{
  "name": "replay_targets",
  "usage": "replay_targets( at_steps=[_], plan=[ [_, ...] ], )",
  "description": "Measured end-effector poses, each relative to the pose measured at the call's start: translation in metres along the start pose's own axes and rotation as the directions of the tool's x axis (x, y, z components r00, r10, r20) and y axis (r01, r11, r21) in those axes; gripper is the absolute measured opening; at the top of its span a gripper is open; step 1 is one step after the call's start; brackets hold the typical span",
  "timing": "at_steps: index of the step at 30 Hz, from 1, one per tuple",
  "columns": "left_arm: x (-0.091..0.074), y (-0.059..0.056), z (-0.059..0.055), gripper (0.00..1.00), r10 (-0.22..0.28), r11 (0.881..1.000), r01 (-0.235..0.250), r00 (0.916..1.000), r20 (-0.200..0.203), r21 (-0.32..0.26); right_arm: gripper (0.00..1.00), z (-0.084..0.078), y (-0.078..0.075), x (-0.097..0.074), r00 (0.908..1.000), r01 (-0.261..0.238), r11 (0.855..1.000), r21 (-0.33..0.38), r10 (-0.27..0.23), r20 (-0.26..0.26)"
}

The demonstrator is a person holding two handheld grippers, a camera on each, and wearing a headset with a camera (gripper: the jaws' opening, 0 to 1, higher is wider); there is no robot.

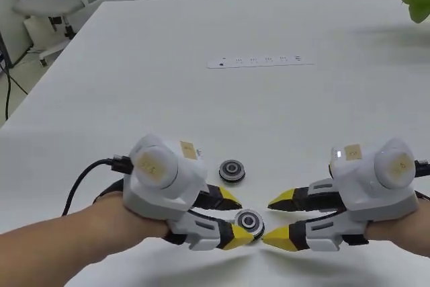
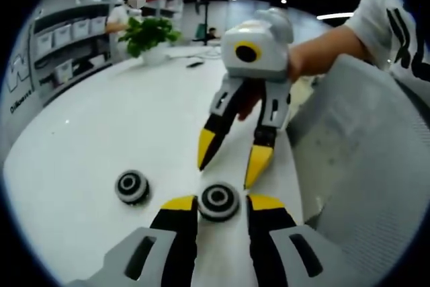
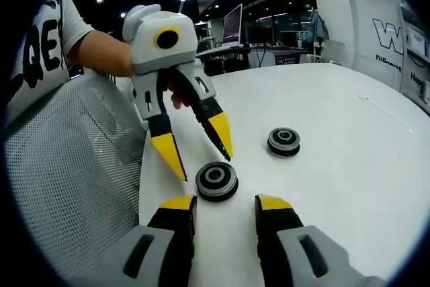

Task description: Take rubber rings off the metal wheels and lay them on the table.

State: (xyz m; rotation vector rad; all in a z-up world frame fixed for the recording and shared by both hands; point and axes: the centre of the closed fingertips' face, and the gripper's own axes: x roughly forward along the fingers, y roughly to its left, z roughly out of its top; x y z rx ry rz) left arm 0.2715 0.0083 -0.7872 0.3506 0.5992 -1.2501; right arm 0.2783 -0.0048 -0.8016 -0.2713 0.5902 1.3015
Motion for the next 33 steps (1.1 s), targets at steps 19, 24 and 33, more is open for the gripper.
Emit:
replay_targets(
  at_steps=[19,24,33],
  plan=[
    [0.0061,0.0024,-0.0019,0.16,0.037,0.997,-0.036,0.9993,-0.003,0.066,0.31,0.0004,0.0007,-0.0001,1.0000,-0.001,1.000,-0.004,0.001,0.004],
    [0.0068,0.0027,-0.0018,0.15,0.051,0.994,-0.050,0.9986,-0.009,0.101,0.31,0.0014,0.0010,0.0004,1.0000,-0.001,1.000,-0.004,0.001,0.007],
    [0.0073,0.0046,-0.0027,0.14,0.064,0.992,-0.063,0.9980,-0.006,0.112,0.27,0.0020,0.0008,0.0025,0.9998,-0.003,1.000,0.003,0.003,0.019]
  ],
)
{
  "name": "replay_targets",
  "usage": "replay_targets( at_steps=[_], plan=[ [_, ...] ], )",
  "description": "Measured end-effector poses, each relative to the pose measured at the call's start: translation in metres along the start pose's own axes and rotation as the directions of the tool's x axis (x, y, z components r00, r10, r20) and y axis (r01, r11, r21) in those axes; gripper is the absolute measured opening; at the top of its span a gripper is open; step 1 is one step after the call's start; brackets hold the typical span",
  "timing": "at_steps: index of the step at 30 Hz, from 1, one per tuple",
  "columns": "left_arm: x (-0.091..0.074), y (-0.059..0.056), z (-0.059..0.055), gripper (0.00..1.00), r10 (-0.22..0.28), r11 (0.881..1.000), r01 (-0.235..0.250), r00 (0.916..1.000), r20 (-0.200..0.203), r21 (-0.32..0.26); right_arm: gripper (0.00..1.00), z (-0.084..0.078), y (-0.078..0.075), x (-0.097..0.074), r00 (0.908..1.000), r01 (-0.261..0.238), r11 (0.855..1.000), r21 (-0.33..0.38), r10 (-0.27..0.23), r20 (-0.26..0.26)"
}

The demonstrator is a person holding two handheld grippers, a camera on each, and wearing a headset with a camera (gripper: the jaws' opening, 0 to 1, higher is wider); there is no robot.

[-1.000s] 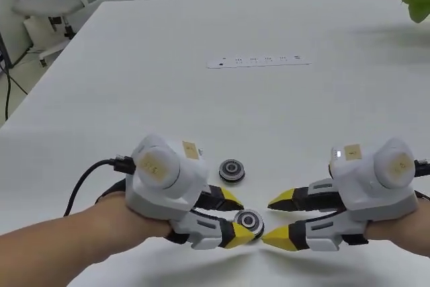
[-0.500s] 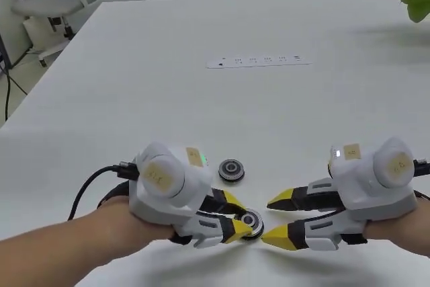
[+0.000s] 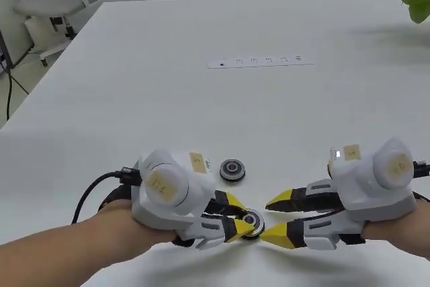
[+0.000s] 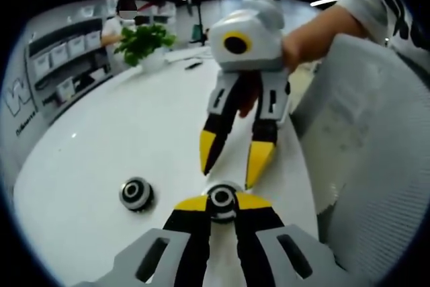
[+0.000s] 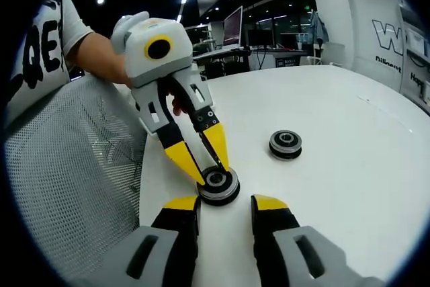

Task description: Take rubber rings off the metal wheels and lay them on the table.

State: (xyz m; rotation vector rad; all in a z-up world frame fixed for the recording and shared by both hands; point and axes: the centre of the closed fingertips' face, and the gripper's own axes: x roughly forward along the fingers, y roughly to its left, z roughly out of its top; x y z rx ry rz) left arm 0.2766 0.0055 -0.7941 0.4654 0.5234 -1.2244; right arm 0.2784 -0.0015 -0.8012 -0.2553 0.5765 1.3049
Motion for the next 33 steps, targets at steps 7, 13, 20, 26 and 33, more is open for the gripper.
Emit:
replay_targets(
  at_steps=[7,13,20,26,33],
  plan=[
    [-0.0001,-0.0005,0.0001,0.14,0.007,1.000,-0.008,1.0000,0.004,0.006,0.24,-0.0033,0.0037,0.0034,0.9998,-0.017,1.000,-0.005,0.017,-0.012],
    [-0.0004,-0.0008,0.0005,0.14,0.011,1.000,-0.011,0.9999,0.008,0.000,0.21,-0.0030,0.0047,0.0060,0.9996,-0.025,1.000,0.001,0.025,-0.010],
    [-0.0007,-0.0010,0.0010,0.14,0.012,1.000,-0.012,0.9998,0.015,-0.008,0.20,-0.0029,0.0059,0.0074,0.9993,-0.037,0.999,0.019,0.037,-0.003],
    [-0.0012,-0.0012,0.0008,0.14,0.013,1.000,-0.013,0.9998,0.016,-0.013,0.19,-0.0035,0.0066,0.0073,0.9988,-0.048,0.998,0.052,0.047,0.013],
    [-0.0013,-0.0015,0.0006,0.14,0.015,1.000,-0.014,0.9997,0.017,-0.021,0.17,-0.0044,0.0066,0.0071,0.9984,-0.054,0.996,0.067,0.052,0.021]
  ],
)
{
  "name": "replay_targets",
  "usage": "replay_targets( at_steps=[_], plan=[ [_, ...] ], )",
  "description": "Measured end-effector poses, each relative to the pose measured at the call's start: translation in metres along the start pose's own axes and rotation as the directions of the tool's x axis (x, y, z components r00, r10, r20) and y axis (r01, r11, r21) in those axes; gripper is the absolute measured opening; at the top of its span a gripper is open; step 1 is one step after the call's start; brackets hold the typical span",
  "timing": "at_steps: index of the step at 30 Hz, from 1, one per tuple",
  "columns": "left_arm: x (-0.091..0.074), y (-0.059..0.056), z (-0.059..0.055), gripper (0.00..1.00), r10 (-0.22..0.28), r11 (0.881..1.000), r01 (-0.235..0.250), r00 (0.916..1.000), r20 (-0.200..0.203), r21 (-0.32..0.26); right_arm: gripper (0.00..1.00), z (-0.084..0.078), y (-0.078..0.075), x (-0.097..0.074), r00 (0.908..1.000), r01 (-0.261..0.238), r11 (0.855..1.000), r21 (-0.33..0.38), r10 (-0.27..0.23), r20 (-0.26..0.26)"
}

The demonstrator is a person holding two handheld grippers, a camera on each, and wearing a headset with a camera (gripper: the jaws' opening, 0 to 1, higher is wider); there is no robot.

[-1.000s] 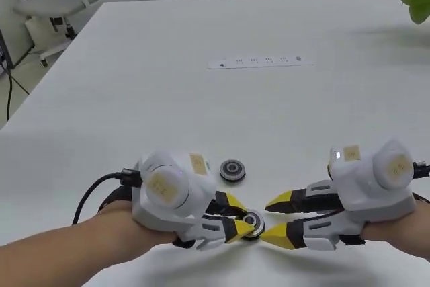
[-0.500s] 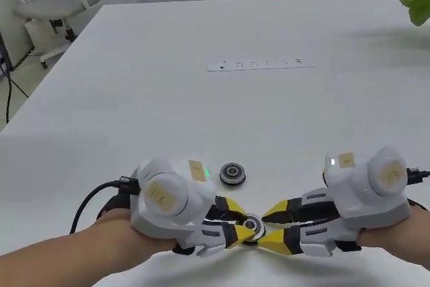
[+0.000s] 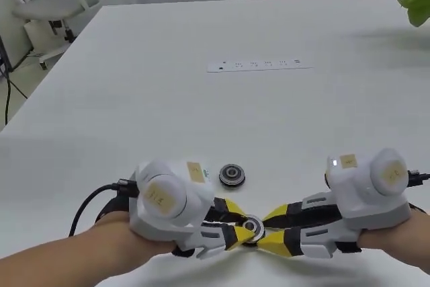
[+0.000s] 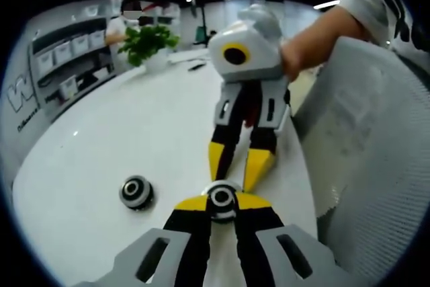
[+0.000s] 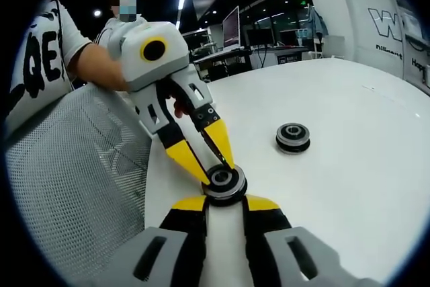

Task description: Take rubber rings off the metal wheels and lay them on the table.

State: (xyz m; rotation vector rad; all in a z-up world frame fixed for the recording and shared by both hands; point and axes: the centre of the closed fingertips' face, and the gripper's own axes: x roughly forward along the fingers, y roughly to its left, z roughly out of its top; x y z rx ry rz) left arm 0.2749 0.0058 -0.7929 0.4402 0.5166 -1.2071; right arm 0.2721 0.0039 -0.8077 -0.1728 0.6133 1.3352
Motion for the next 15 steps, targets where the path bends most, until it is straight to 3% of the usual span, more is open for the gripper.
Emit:
replay_targets(
  at_steps=[15],
  plan=[
    [0.0000,0.0000,0.0003,0.13,0.004,1.000,-0.004,1.0000,0.001,-0.002,0.07,-0.0024,-0.0019,-0.0036,0.9997,0.017,1.000,-0.007,-0.017,-0.018]
  ],
)
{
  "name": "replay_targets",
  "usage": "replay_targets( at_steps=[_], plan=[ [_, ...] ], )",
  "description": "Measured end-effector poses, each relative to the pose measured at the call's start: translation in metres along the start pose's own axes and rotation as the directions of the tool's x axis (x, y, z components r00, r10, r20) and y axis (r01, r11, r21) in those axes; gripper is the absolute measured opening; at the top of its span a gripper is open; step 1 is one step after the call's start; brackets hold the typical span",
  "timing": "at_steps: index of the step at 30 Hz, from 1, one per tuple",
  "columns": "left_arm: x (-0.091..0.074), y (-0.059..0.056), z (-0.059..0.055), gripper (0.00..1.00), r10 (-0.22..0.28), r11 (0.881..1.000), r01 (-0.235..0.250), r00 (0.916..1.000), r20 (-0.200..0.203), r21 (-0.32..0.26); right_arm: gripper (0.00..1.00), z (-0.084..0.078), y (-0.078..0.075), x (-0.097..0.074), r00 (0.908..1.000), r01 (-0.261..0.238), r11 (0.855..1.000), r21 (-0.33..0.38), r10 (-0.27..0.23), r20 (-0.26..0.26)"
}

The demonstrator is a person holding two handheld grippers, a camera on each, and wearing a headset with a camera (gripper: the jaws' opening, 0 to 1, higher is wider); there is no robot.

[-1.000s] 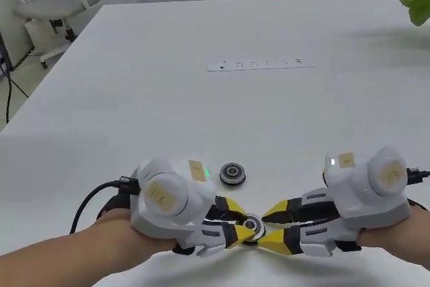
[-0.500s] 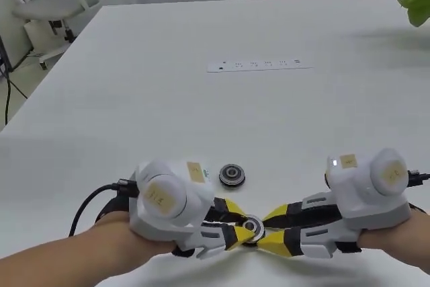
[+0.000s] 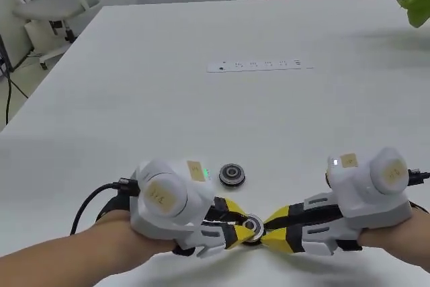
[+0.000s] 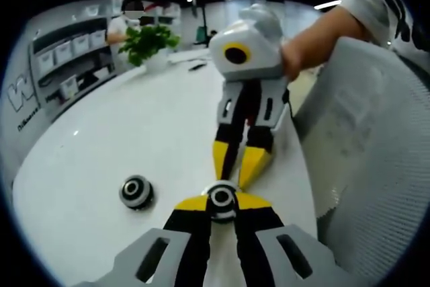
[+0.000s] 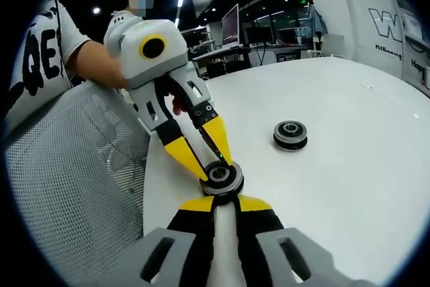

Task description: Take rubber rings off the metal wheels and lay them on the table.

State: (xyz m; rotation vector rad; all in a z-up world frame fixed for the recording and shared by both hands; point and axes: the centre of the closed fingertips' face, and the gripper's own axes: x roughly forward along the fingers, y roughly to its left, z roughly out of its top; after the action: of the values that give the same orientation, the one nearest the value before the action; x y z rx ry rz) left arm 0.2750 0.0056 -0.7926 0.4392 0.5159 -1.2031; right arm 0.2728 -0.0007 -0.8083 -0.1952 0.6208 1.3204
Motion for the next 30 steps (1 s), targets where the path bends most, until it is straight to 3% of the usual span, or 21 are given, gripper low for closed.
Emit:
replay_targets(
  at_steps=[1,10,30],
  plan=[
    [0.0000,0.0000,0.0000,0.13,0.000,1.000,0.000,1.0000,0.000,-0.001,0.04,0.0006,-0.0007,-0.0006,1.0000,0.004,1.000,-0.002,-0.004,0.003],
    [0.0003,0.0002,0.0002,0.13,0.002,1.000,-0.002,1.0000,-0.002,0.009,0.00,-0.0007,-0.0027,-0.0018,0.9999,0.015,0.999,0.039,-0.015,-0.006],
    [0.0009,-0.0002,-0.0001,0.13,0.002,1.000,-0.002,1.0000,-0.004,0.013,0.00,-0.0012,-0.0039,-0.0050,0.9998,0.017,0.992,0.127,-0.018,0.005]
  ],
)
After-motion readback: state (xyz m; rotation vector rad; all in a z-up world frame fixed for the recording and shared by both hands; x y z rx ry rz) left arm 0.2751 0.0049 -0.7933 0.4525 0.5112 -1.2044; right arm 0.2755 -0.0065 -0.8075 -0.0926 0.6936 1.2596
